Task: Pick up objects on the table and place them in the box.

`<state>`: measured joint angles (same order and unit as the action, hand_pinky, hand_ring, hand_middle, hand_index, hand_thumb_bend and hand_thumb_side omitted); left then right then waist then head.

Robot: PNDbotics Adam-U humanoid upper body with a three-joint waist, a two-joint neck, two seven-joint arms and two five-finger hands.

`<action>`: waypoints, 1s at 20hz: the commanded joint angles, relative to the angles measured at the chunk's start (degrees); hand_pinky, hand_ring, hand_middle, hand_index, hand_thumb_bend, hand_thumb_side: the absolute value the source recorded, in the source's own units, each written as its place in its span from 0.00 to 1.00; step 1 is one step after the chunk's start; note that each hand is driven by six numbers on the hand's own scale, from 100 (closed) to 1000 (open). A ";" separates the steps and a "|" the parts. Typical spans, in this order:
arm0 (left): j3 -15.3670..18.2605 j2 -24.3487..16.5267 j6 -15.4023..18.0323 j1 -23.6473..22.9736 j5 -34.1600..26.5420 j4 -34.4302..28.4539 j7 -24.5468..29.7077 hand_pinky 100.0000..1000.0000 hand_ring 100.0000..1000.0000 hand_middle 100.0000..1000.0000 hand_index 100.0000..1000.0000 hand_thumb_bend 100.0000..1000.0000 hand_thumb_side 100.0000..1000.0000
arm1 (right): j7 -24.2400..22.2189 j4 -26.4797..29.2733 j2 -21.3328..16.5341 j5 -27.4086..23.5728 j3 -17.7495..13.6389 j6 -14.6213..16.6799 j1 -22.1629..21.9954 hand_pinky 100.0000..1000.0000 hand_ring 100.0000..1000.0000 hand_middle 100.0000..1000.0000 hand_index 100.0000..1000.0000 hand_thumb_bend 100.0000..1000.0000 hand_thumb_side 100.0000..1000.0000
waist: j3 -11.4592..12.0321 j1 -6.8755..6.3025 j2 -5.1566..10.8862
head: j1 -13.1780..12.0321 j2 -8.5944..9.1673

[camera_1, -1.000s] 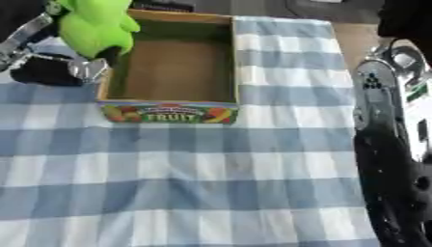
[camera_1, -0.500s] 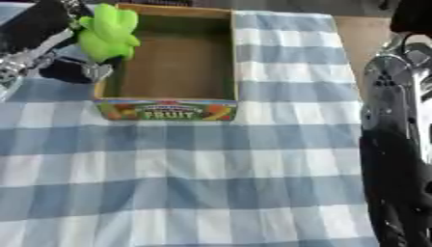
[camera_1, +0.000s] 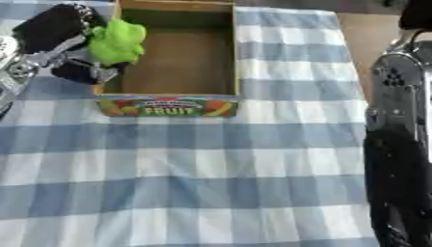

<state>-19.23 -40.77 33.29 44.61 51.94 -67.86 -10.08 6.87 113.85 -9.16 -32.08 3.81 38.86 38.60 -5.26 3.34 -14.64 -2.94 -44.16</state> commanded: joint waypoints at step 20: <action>-2.22 -2.37 -4.00 4.58 -6.91 -11.37 8.45 1.00 0.94 0.93 0.86 0.27 1.00 | 0.51 0.74 -1.62 0.28 -0.21 -0.56 0.46 0.35 0.33 0.36 0.51 0.00 0.79 | 0.97 -1.31 1.68 | 0.50 0.04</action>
<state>-21.67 -41.01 29.45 47.69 45.63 -77.75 -2.13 7.22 113.85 -9.76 -32.03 3.79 38.42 38.76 -4.40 2.27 -14.33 -2.97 -44.16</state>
